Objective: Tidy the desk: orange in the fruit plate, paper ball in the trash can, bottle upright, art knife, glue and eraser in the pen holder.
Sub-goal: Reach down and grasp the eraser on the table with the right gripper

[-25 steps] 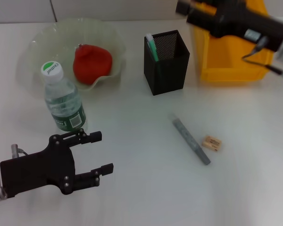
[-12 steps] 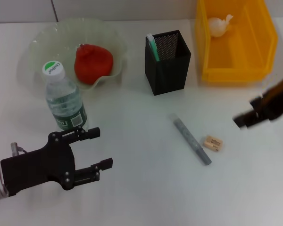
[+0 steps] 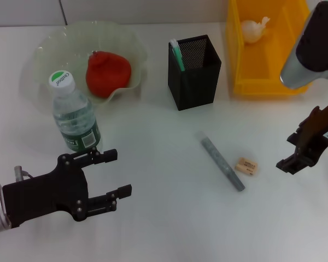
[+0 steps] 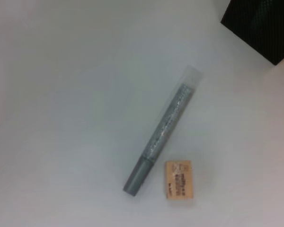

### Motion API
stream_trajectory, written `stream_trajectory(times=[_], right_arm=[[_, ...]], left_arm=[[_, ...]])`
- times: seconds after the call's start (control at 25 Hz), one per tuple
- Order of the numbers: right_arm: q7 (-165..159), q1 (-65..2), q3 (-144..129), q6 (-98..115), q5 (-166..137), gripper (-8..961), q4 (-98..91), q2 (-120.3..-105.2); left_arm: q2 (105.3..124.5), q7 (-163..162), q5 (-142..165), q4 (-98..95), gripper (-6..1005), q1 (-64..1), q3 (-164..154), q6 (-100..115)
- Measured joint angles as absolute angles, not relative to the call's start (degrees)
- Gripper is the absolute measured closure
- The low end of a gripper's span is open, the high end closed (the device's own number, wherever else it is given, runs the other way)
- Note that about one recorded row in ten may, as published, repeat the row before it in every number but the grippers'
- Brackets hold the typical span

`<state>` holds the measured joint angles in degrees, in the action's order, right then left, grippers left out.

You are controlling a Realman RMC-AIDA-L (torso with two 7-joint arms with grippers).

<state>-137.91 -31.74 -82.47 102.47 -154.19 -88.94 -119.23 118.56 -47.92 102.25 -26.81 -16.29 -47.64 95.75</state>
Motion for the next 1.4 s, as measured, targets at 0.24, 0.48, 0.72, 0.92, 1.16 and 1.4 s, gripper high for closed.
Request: stream_trajectory(times=[0.24,0.48,0.72,0.92,1.16,1.4], right_arm=[[-137.48,-32.8,-83.78,98.31,-152.89,331,-84.49,-119.58],[-138.29,-34.28,-86.61,93.93,-152.27,347,-79.15,-119.61],[-139.4,-36.8,-89.94,88.94,-151.81,392,-72.12,-119.62],[-139.48,-37.72,-89.93,87.44,-151.06,429,-69.78,-119.65],[-139.48,-39.26,-89.91,86.59,-148.74,456,-66.89,-119.6],[-139.82,-39.99,-89.99,86.42,-149.07,465,-65.46,-119.64]], left_arm=[[118.56,-48.07,102.36,-26.8,256,-16.28,-47.63,95.43],[118.56,-48.08,102.44,-26.73,256,-16.28,-47.63,95.35],[118.48,-48.08,102.48,-26.71,257,-16.16,-47.63,95.35],[118.47,-48.08,102.49,-26.72,257,-16.02,-47.63,95.35],[118.47,-48.08,102.48,-26.71,256,-15.99,-47.63,95.38],[118.47,-48.08,102.48,-26.71,256,-15.91,-47.63,95.52]])
